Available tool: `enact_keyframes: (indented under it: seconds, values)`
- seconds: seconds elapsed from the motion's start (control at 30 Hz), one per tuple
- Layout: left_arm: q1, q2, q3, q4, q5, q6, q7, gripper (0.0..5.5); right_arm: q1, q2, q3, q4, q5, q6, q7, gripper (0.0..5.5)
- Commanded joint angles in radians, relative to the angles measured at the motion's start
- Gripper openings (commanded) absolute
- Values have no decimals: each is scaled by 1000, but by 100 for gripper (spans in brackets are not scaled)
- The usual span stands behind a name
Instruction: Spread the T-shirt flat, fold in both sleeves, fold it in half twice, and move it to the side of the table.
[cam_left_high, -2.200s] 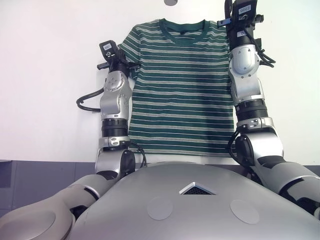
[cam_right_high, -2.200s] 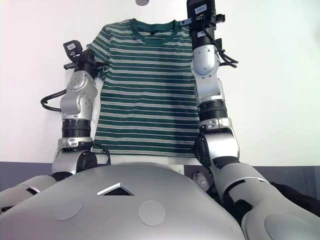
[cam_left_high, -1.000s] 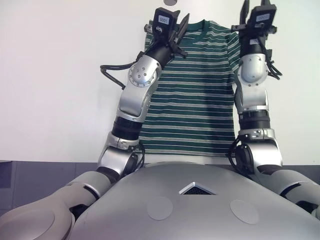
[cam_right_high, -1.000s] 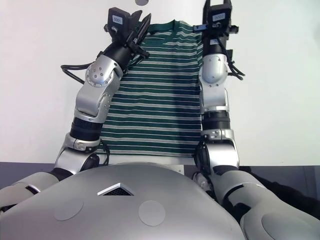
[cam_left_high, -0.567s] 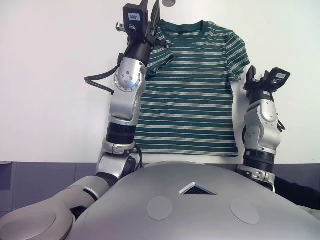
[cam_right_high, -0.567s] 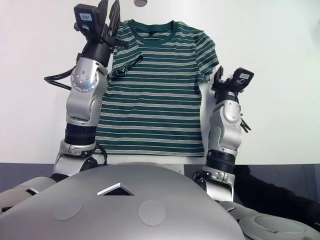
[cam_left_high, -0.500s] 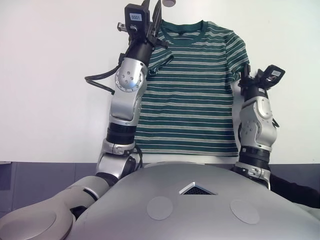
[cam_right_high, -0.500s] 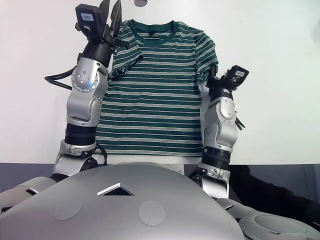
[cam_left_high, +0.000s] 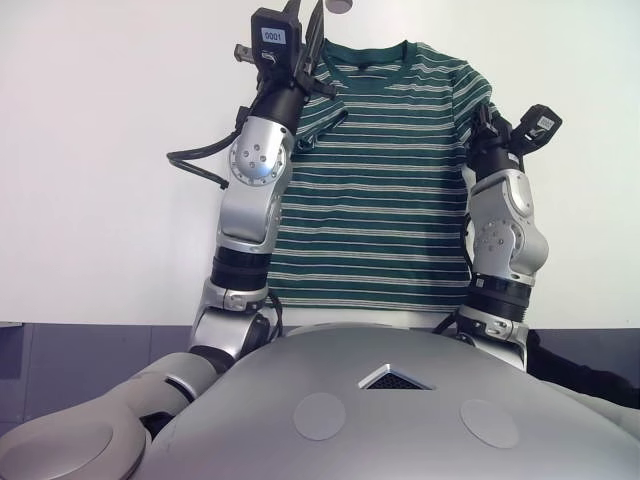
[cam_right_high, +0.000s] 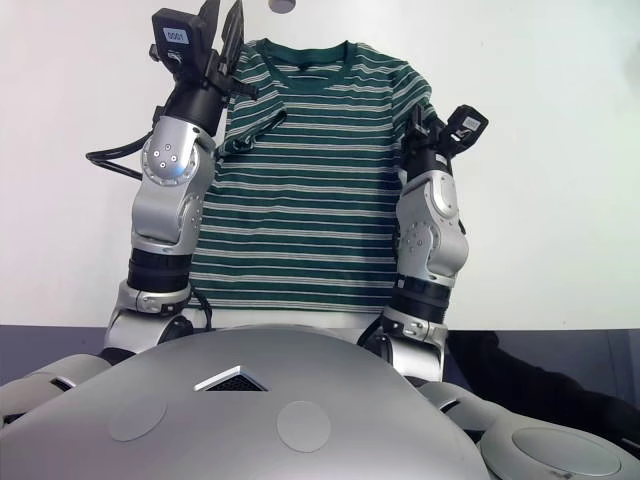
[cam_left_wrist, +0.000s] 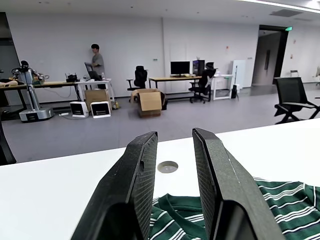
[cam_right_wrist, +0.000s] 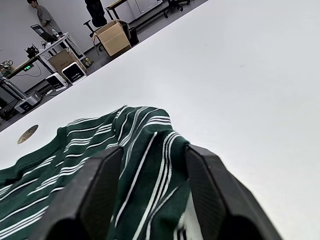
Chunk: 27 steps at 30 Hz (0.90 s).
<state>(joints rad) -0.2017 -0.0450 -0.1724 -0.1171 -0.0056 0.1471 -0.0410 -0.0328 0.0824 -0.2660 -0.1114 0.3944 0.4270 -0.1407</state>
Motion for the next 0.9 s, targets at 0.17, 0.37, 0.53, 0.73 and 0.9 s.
enact_keyframes:
  seconds: [0.17, 0.37, 0.53, 0.73, 0.9]
  values:
    - [5, -5, -2, 7, 8, 13, -2, 129, -49, 47, -8, 46, 24, 1, -48, 222]
    - [4, -6, 1, 14, 6, 11, 0, 129, -49, 43, 5, 44, 22, -25, -48, 222]
    - [-3, -6, 5, 19, 2, 11, -5, 129, -67, 46, 19, 24, 65, -41, -8, 222]
    - [-5, -9, 6, 20, -2, 11, -7, 129, -76, 27, 47, 46, 37, -73, -4, 222]
    - [-6, -9, 11, 23, -5, 11, -11, 129, -68, 29, 55, 41, 26, -92, -2, 222]
